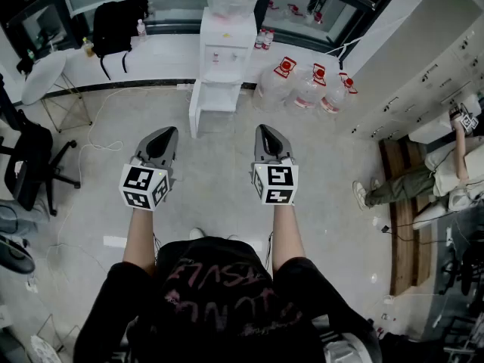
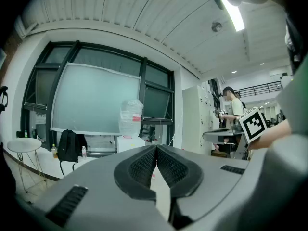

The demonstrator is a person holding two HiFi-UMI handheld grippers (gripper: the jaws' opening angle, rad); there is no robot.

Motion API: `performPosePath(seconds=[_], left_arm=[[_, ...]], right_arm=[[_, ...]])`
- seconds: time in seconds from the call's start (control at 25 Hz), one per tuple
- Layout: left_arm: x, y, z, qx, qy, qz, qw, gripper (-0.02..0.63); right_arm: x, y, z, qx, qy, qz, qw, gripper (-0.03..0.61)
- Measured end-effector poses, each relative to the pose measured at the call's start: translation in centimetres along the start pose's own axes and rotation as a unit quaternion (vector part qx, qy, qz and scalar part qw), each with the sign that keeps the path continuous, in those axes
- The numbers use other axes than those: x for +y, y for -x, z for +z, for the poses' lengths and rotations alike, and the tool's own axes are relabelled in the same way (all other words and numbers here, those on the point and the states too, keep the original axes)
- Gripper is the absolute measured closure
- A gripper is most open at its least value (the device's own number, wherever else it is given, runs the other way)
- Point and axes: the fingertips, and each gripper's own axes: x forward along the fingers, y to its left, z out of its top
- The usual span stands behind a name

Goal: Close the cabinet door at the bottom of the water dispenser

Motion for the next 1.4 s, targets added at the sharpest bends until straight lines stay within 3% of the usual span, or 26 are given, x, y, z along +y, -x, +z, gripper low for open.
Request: performPosePath(seconds=[0.56, 0.88, 1.4], left_arm=[[0.4, 0.3, -0.3, 0.000, 0.004, -0.013, 0.9999, 0.598], [2.4, 1.0, -1.0, 0.003, 0.007, -0.021, 0.9998, 0.598], [5.3, -2.3, -3.1, 0.024, 0.009, -0.033, 0.9991, 0.598]], right_arm=[[0.3, 0.4, -0.1, -0.007, -0.016, -0.011, 1.000, 0.566], [2.5, -0.5, -0.4, -0.002, -0.002, -0.015, 1.000, 0.566], [1.9, -5.3, -1.9, 0.014, 0.001, -0.013, 1.000, 0.565]])
